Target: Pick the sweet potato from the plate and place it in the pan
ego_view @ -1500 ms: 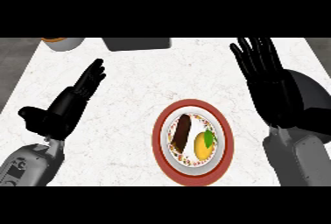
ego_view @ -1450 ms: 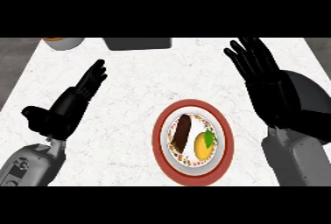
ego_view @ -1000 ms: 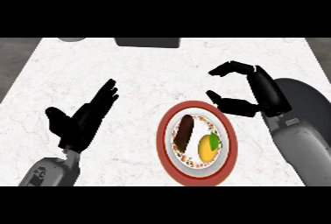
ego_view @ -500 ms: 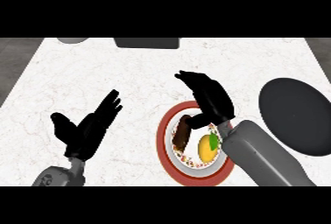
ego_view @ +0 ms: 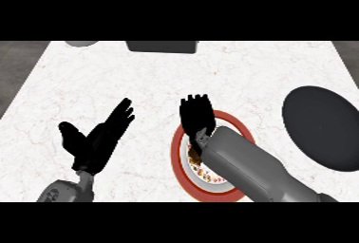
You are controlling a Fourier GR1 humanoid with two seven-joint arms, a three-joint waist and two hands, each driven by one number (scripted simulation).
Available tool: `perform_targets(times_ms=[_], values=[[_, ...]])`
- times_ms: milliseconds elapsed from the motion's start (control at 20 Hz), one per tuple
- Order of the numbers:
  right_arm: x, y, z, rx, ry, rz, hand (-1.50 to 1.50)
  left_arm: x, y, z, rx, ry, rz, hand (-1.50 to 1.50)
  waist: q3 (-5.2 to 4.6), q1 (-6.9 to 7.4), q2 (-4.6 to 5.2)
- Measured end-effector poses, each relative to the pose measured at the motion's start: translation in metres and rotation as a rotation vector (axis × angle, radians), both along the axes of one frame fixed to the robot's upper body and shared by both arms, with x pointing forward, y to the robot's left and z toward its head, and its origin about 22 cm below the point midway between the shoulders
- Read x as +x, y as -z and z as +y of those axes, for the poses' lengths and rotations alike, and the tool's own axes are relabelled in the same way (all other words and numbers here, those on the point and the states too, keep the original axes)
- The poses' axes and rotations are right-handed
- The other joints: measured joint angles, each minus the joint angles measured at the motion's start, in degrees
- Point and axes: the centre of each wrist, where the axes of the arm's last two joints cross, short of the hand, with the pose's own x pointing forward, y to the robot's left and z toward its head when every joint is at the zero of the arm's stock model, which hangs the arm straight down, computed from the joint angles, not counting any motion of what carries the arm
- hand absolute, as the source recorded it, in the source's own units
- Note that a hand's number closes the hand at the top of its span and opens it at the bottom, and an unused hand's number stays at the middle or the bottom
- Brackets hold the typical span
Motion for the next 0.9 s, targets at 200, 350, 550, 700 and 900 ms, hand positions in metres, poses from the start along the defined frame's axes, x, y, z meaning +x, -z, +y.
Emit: perform_targets(times_ms=[200,350,550,700,900], values=[[-0.002,0.002,0.023,-0.15,0.036,0.139,-1.5,0.003,0.001,-0.001,-0.006,0.004,0.001,0.0,0.11,0.23,0.24],[-0.004,0.008,0.028,-0.205,0.046,0.213,-1.5,0.003,0.0,-0.001,-0.008,0.015,-0.001,0.0,0.17,0.72,0.31],[-0.006,0.011,0.033,-0.227,0.074,0.272,-1.5,0.004,0.003,-0.003,-0.009,0.016,-0.005,0.0,0.21,1.05,0.35],[-0.012,0.018,0.036,-0.246,0.089,0.289,-1.5,0.005,0.001,-0.003,-0.01,0.016,-0.006,0.0,0.26,0.98,0.38],[-0.015,0.02,0.04,-0.27,0.102,0.291,-1.5,0.006,-0.002,0.0,-0.006,0.016,-0.008,0.0,0.29,0.96,0.38]])
